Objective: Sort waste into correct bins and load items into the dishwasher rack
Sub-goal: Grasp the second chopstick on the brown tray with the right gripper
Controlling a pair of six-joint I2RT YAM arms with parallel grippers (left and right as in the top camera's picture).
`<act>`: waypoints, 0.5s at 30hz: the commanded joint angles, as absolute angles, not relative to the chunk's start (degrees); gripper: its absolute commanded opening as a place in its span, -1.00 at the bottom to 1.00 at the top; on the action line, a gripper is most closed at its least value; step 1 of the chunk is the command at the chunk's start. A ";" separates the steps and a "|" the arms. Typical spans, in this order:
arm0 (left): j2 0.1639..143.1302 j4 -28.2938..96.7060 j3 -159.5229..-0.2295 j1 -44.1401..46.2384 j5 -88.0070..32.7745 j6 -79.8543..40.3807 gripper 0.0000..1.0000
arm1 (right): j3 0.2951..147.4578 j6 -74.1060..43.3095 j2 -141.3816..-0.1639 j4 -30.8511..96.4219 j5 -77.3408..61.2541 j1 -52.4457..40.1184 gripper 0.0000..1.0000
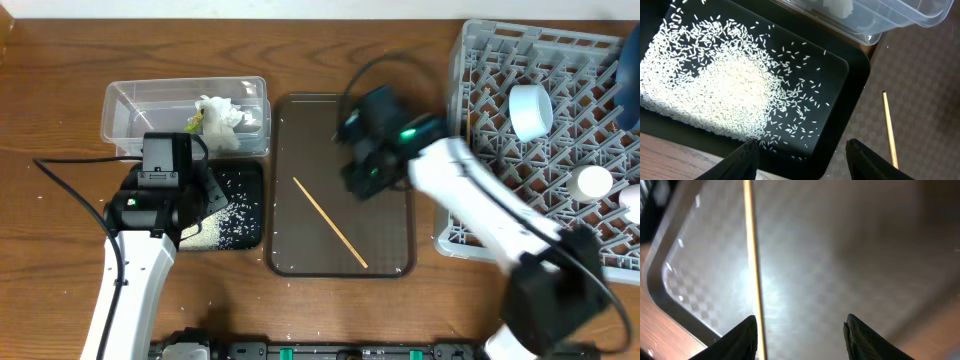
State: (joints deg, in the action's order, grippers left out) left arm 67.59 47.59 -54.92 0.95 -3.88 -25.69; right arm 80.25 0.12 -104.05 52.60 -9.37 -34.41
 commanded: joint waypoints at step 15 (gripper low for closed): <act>67.20 47.75 -55.46 0.67 -3.42 -25.85 0.18 | 79.40 -3.84 -118.08 50.98 -1.96 -44.23 -0.81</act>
